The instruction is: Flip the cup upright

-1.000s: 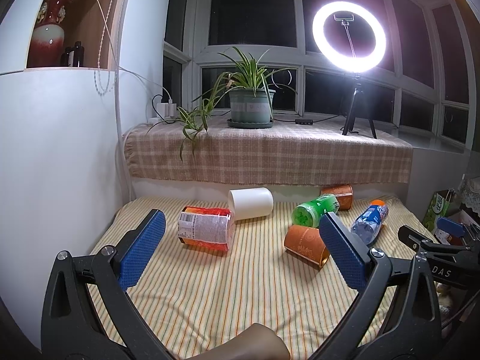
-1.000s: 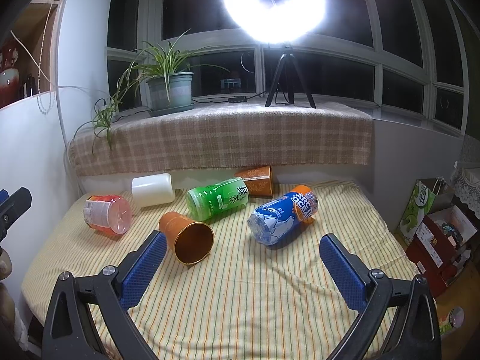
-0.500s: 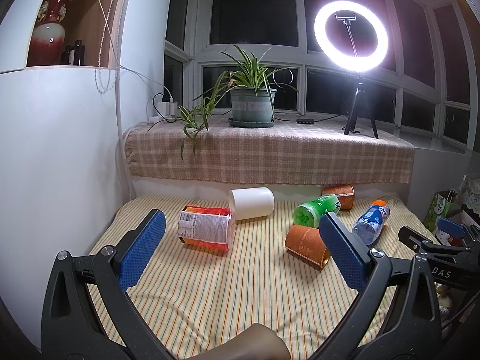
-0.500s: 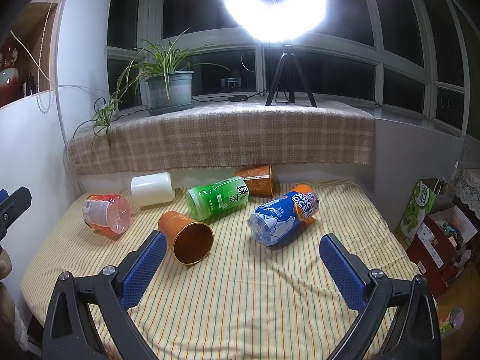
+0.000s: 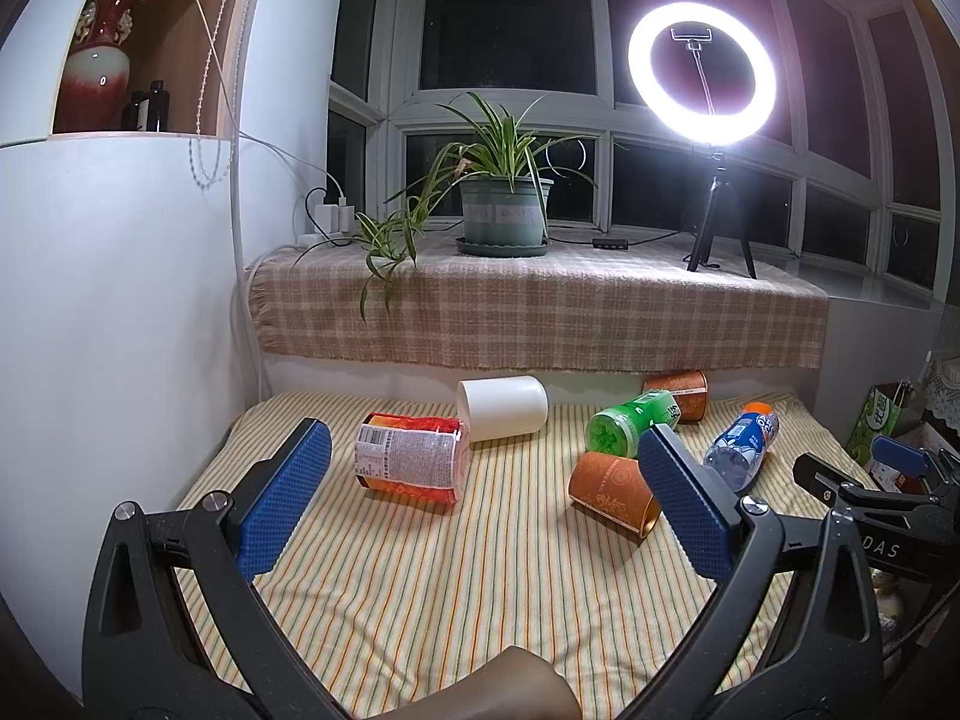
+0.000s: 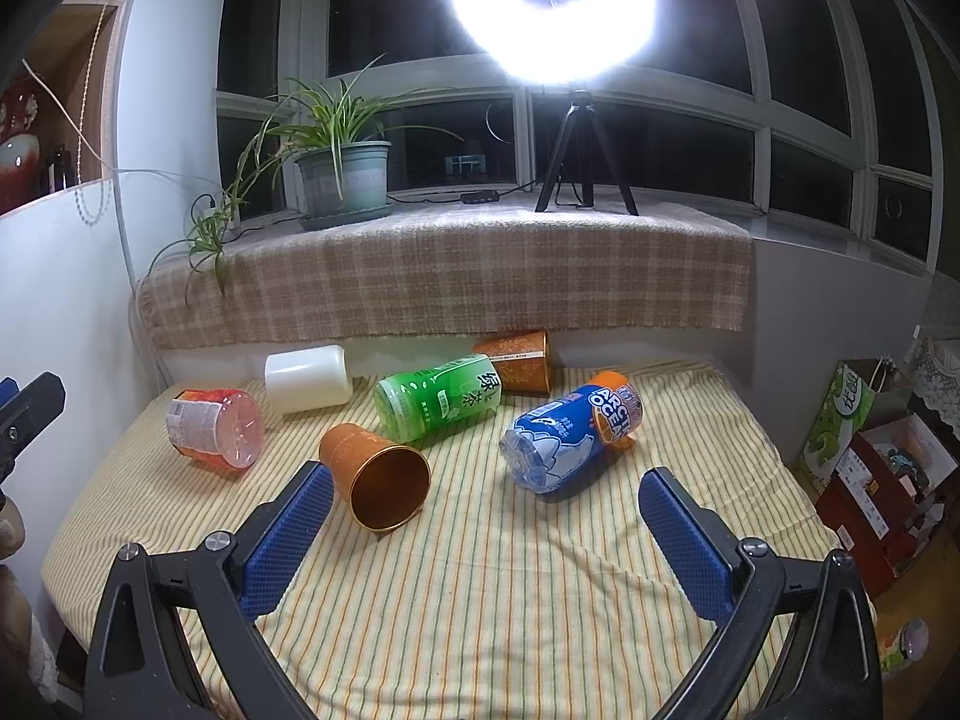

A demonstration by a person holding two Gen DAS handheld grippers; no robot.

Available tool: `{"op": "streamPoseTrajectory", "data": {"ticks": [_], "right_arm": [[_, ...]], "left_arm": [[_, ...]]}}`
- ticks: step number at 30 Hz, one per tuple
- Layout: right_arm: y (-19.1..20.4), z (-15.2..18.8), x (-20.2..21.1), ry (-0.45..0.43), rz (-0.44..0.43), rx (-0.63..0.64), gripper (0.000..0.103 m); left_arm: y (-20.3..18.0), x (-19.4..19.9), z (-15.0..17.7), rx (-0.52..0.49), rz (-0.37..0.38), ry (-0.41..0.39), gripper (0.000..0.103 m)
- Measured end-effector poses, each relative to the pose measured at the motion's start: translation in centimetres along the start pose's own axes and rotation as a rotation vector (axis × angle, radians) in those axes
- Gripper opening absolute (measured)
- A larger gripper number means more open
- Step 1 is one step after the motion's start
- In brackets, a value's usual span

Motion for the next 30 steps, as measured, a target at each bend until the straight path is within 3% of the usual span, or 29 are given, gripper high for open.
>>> {"op": "streamPoseTrajectory", "data": {"ticks": [30], "right_arm": [[0.72, -0.87, -0.97, 0.001, -0.021, 0.018, 0.103]], "left_arm": [[0.11, -0.28, 0.19, 0.0, -0.001, 0.007, 0.103]]}}
Point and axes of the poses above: each gripper's, at about its wrist camera, not at the fingertips, and x roughly against the way its jaws point, y to its left, z to its underside, the point moved 5 cm from there along -x, roughly the way its jaws point, and after that the axes turned 13 degrees about x, right-handed, at the moved point
